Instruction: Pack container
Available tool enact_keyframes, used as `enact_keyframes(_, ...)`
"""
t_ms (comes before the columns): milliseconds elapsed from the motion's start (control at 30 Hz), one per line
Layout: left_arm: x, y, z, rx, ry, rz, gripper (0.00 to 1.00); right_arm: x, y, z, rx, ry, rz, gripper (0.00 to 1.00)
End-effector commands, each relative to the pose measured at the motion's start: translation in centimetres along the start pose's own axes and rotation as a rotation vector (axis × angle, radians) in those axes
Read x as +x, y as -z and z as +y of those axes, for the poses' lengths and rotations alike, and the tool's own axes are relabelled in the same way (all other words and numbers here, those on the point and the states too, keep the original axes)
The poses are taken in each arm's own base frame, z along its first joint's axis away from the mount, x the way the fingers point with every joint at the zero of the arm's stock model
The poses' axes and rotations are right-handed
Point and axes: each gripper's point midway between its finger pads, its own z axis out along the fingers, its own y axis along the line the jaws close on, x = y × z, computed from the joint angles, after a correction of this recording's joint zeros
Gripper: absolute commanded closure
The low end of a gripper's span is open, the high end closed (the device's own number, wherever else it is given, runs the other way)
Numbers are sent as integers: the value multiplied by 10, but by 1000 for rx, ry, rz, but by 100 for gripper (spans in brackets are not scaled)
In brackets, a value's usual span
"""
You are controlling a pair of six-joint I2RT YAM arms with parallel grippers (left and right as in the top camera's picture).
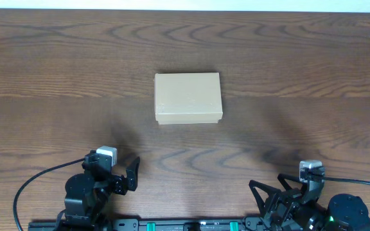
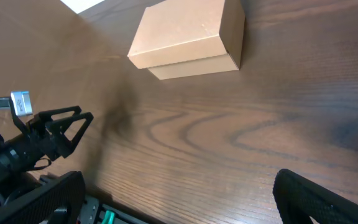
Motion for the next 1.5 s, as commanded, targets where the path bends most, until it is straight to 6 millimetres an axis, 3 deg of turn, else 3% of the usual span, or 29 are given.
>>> enact_keyframes(0,2,-1,2,-11,9,1,5,2,-1,1,-6,-8,9,1)
enact_keyframes(333,2,-1,2,-11,9,1,5,2,-1,1,-6,-7,8,1)
enact_keyframes(633,2,-1,2,-11,9,1,5,-3,-3,-13,63,51,-21,1)
enact_keyframes(767,2,-1,2,-11,9,1,5,-17,-26,-19,74,89,-90,1)
enact_keyframes(867,2,-1,2,-11,9,1,5,-9,-59,-26,55,181,-91,1)
enact_keyframes(1000,2,-1,2,-11,9,1,5,2,-87,-25,-13,311,-121,1)
enact_keyframes(1133,2,-1,2,-11,9,1,5,18,-98,-25,-69,437,-135,1)
enact_keyframes(1400,2,-1,2,-11,9,1,5,45,-123,-45,-62,436,-109,1)
enact_keyframes(1467,2,-1,2,-11,9,1,5,43,-124,-45,-65,434,-116,1)
